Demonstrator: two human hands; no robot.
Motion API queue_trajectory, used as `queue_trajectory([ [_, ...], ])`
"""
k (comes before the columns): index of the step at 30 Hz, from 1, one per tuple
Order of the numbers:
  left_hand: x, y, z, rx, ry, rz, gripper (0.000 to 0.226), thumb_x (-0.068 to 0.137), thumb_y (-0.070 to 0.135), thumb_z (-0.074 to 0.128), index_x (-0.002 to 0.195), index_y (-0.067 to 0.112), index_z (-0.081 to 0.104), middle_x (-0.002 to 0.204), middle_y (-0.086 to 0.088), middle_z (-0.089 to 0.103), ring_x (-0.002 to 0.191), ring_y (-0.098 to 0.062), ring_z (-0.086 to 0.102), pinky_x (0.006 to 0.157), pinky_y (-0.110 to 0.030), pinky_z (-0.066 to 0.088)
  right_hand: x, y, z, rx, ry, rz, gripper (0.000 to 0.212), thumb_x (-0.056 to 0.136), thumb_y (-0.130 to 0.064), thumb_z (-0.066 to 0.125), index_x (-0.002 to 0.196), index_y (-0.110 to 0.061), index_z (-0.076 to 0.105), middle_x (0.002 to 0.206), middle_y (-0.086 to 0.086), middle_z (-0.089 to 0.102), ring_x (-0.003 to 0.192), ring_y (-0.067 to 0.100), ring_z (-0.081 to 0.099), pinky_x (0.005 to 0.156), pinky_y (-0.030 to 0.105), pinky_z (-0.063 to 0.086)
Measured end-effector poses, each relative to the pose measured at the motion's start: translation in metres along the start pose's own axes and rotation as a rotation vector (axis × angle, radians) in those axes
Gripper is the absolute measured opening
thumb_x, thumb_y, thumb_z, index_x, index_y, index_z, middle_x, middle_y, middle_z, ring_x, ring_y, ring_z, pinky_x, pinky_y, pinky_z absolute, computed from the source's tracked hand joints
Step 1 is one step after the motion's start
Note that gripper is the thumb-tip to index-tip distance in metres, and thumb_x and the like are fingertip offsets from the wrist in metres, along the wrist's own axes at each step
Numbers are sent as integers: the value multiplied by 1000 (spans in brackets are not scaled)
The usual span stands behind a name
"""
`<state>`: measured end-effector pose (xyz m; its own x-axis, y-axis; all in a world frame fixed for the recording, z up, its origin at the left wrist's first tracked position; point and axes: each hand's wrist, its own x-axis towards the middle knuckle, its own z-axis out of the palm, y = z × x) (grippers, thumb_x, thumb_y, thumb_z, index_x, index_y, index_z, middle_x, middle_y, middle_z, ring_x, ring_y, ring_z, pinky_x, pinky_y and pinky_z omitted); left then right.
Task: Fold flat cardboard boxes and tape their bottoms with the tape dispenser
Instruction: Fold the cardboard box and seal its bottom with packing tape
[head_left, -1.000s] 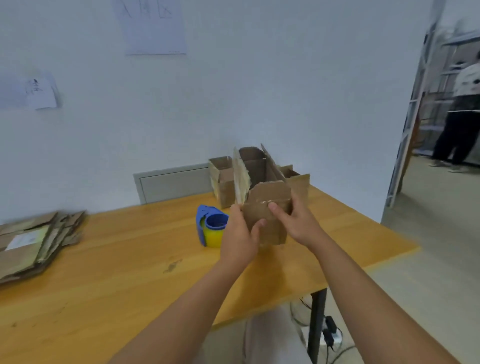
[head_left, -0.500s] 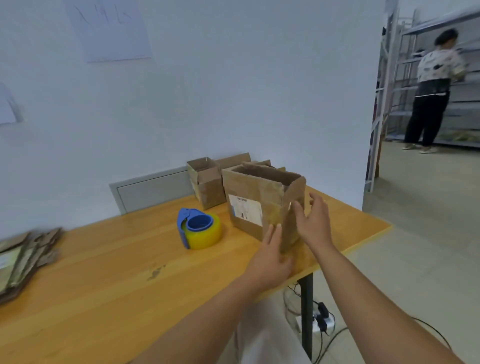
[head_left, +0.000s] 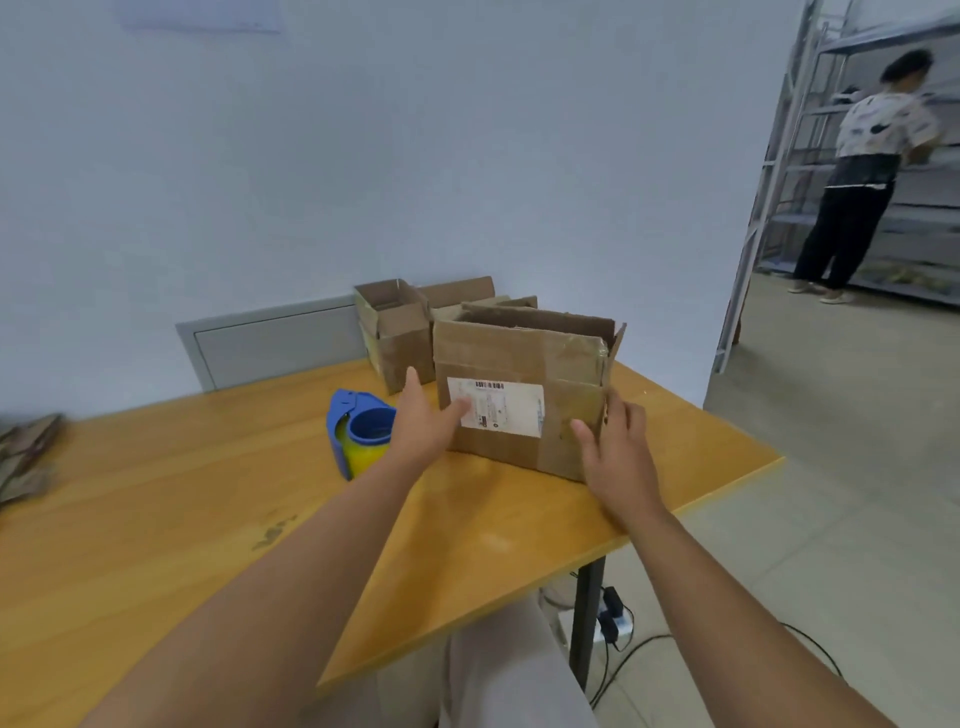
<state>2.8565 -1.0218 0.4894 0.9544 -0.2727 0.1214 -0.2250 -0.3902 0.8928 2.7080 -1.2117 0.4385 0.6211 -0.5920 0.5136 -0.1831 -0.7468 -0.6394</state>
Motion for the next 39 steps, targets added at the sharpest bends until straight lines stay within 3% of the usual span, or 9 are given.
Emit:
queue_trajectory([
  [2,2,-3,9,-52,-73,42,61,91,36,69,142,30,37,138,10,54,126,-17,54,82,-23,53,12,6,-2,-65,28,15,62,102,-45,45,154,-20,23,136,8,41,113,20,52,81,28,48],
  [4,-4,-4,22,-24,-77,132,49,90,32,70,131,36,43,126,14,59,112,-8,58,67,-8,44,23,6,-1,-69,97,86,67,102,-36,51,157,-17,18,136,12,43,119,26,49,85,32,46],
  [6,-14,-7,34,68,-25,213,59,89,31,71,138,30,39,136,11,54,125,-12,52,80,-14,51,27,0,2,-19,135,124,79,99,-31,59,158,-18,9,140,15,41,121,30,50,84,31,44],
  [8,-28,-12,47,174,-5,238,89,90,34,70,156,29,10,155,2,35,139,-17,38,103,-30,45,20,-2,5,30,119,85,89,95,-32,65,157,-26,3,151,15,31,128,30,47,85,31,46],
  [13,-62,-29,69,252,-113,444,111,92,35,61,141,43,-38,165,4,-7,140,-15,35,92,-12,36,-1,10,11,-185,-92,85,100,90,-55,64,153,-45,-14,164,9,-20,152,36,10,106,44,43],
  [16,-68,-27,81,381,-168,527,101,94,38,56,145,46,-30,162,-1,-25,121,-19,55,76,-17,46,2,16,9,-238,-231,107,97,91,-61,57,153,-45,-15,164,7,-23,151,36,13,108,47,41],
  [22,-57,-9,104,600,-273,474,80,97,45,47,157,34,-5,151,-7,-45,134,-31,46,95,-34,50,30,29,9,-323,-398,92,98,91,-69,47,151,-39,-24,167,6,-9,152,31,13,118,56,26],
  [29,-22,-9,117,846,-227,447,71,98,65,24,149,47,-22,144,-3,-52,150,-34,-15,122,-50,3,70,36,17,-415,-522,117,99,89,-78,35,150,-36,-30,166,5,-16,154,26,1,119,59,3],
  [39,-21,-16,96,881,-247,395,72,97,63,30,151,47,-16,159,-2,-32,150,-30,-18,120,-49,-5,60,25,14,-383,-352,99,86,91,-76,30,157,-36,-8,168,6,-2,153,33,-2,121,56,5],
])
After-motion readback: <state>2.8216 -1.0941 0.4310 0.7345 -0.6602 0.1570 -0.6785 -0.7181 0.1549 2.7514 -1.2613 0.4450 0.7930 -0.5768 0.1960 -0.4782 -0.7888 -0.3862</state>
